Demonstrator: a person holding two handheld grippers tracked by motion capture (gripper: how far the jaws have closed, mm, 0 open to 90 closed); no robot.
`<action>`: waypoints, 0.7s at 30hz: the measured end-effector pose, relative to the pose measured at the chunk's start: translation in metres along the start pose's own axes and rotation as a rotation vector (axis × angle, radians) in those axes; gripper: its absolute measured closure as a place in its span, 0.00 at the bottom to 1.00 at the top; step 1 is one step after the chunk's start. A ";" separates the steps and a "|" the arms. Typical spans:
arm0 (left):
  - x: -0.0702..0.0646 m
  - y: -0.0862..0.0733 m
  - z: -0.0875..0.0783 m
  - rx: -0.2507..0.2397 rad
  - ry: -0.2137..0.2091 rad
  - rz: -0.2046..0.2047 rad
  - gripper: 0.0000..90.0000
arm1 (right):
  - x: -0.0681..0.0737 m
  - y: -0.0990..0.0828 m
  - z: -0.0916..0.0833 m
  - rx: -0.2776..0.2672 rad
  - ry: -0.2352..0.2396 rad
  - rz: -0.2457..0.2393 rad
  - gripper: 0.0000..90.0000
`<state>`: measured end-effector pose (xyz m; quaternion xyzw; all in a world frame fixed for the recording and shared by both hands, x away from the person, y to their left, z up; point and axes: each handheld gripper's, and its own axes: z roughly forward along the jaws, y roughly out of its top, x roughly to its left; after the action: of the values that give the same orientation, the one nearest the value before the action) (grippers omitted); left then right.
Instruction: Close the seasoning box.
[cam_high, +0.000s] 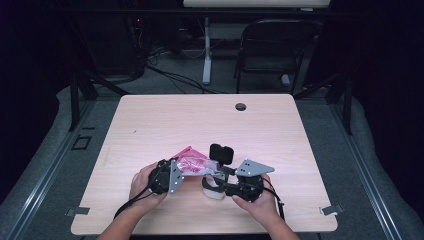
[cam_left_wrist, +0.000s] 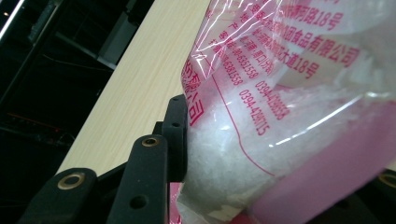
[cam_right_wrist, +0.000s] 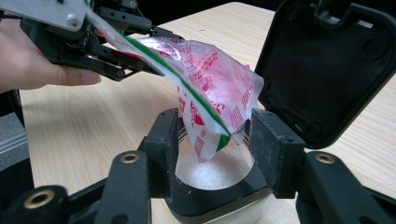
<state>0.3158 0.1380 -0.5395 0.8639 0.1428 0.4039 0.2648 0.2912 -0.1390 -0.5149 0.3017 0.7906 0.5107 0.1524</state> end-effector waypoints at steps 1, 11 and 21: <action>0.000 0.000 0.000 0.000 0.000 0.000 0.75 | 0.000 0.000 0.000 0.000 0.000 0.000 0.58; 0.002 -0.004 0.003 -0.001 -0.035 -0.042 0.75 | 0.000 0.000 -0.001 -0.035 0.002 0.001 0.53; 0.005 -0.008 0.005 -0.005 -0.083 -0.096 0.76 | 0.000 0.001 -0.003 -0.045 -0.004 0.006 0.52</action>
<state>0.3226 0.1447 -0.5440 0.8714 0.1722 0.3549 0.2917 0.2901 -0.1407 -0.5133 0.3015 0.7776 0.5282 0.1593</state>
